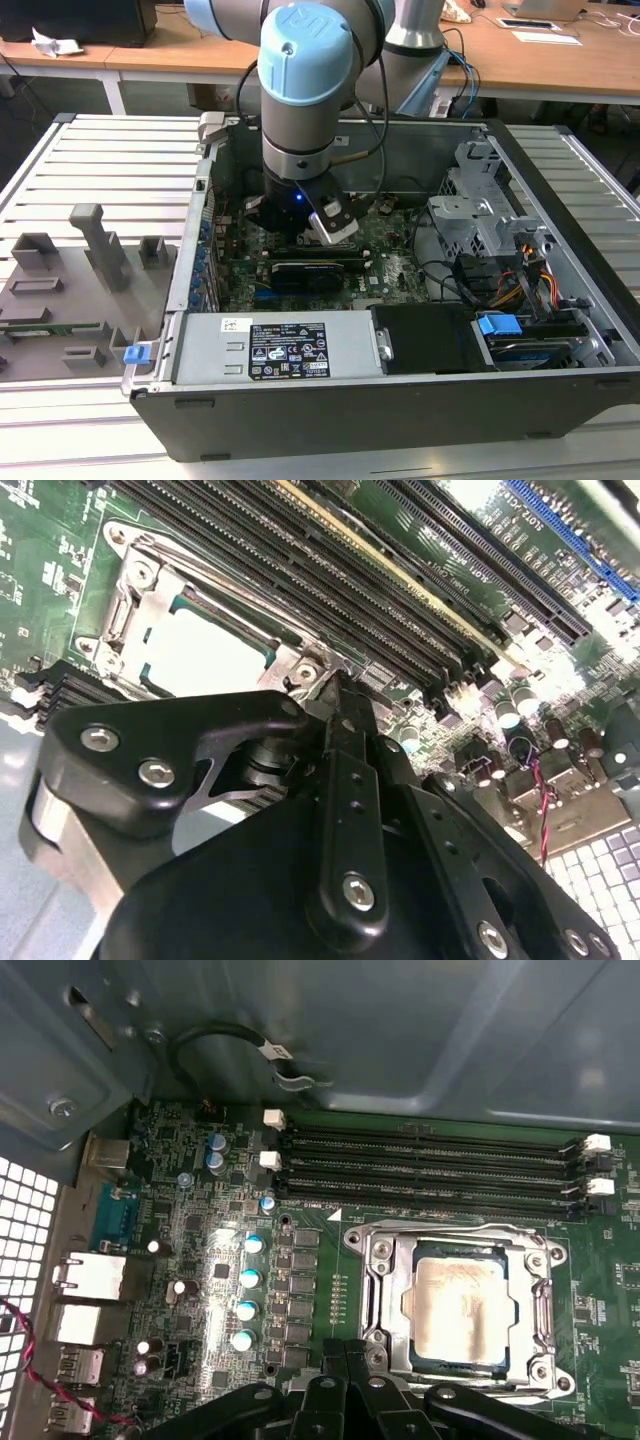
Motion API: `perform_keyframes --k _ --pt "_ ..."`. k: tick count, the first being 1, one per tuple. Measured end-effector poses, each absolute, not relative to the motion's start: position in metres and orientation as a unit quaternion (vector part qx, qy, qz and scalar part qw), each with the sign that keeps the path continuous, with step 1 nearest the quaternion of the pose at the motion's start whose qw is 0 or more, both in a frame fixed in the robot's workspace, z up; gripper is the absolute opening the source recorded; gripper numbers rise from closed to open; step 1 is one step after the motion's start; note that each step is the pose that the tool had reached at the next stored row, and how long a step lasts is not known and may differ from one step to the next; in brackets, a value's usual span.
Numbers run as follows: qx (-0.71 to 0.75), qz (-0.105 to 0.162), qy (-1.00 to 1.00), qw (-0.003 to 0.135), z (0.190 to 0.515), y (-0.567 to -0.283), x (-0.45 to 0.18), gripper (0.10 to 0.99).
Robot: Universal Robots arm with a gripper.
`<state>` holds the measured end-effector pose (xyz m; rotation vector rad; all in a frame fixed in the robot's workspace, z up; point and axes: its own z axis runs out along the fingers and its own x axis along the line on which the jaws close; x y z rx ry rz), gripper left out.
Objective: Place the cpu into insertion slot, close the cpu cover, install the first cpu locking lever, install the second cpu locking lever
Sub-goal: 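Install the second cpu locking lever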
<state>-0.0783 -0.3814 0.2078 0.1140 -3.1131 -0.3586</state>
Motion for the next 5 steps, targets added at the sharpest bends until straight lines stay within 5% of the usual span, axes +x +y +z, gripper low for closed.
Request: perform_keyframes --k 5 --pt "0.036 -0.114 -0.993 0.003 0.2155 -0.3814 -0.0783 0.106"
